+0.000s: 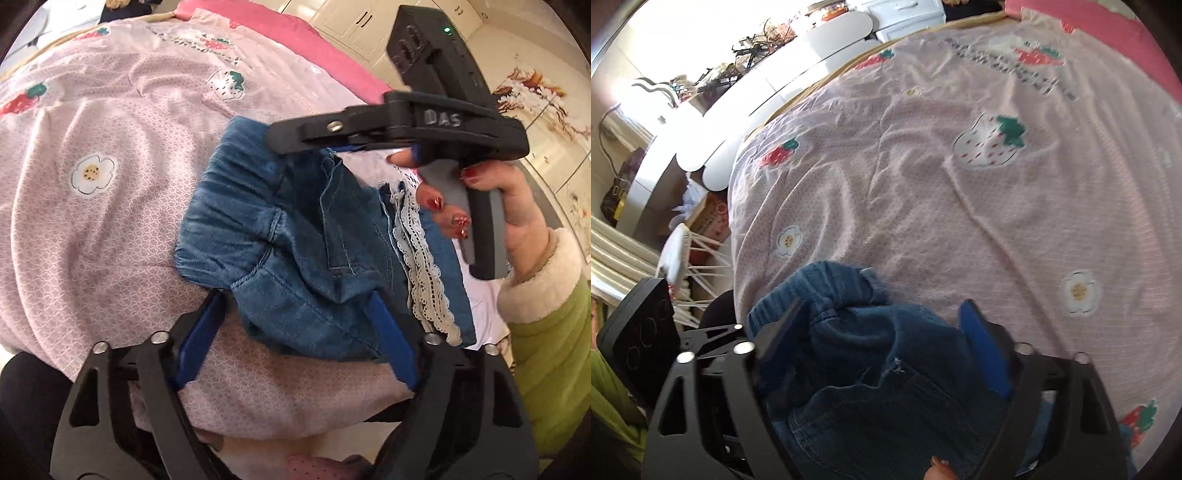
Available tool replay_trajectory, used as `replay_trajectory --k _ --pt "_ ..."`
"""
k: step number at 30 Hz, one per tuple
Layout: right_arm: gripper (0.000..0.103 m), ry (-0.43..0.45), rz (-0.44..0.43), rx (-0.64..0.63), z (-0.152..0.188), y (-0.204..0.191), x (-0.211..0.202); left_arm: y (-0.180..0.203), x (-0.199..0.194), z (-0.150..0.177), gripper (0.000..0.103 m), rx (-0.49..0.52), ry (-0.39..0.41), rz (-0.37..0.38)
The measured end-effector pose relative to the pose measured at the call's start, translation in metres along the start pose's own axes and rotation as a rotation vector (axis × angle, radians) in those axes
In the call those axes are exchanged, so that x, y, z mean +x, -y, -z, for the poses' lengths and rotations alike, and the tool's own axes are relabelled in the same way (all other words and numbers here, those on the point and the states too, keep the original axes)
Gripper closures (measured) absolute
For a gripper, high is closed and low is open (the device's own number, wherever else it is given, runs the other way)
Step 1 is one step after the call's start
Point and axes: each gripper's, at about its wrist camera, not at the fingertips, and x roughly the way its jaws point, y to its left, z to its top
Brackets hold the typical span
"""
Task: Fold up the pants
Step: 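Grasp the elastic waistband with the right tool while the left tool grasps the denim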
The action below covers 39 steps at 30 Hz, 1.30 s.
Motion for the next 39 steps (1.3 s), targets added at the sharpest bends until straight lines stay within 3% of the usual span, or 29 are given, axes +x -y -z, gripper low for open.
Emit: replay_trajectory --k 1,2,6,10,11,12,15,22,30,39 --pt "0.057 -0.008 -0.005 0.003 0.001 -0.001 0.004 -0.001 0.001 -0.001 0.034 -0.006 0.001 0.009" --pt "0.066 -0.014 -0.01 -0.003 0.004 -0.003 0.008 -0.003 0.002 -0.002 0.035 -0.019 0.0 0.019" --pt "0.077 0.035 0.033 -0.056 0.01 -0.021 -0.004 -0.015 0.007 -0.004 0.046 -0.083 0.004 0.079" --pt "0.077 0.093 0.007 -0.059 0.016 -0.02 -0.032 -0.019 0.006 -0.007 0.065 -0.108 0.038 0.114" --pt "0.078 0.113 -0.007 -0.05 0.019 -0.018 -0.041 -0.016 0.004 -0.008 0.077 -0.099 0.049 0.125" --pt "0.078 0.133 -0.015 -0.047 0.022 -0.017 -0.05 -0.011 0.002 -0.01 0.078 -0.083 0.06 0.124" --pt "0.078 0.181 -0.015 -0.039 0.032 -0.011 -0.072 0.015 -0.003 -0.016 0.078 0.005 0.094 0.105" --pt "0.078 0.282 0.015 0.03 0.075 0.022 -0.13 0.079 0.012 -0.033 0.078 0.136 0.09 0.175" --pt "0.078 0.353 0.036 0.145 0.145 0.073 -0.172 0.15 0.061 -0.032 0.078 0.267 0.011 0.213" --pt "0.077 0.449 0.006 0.229 0.207 0.108 -0.195 0.198 0.096 -0.009 0.076 0.394 -0.076 0.18"
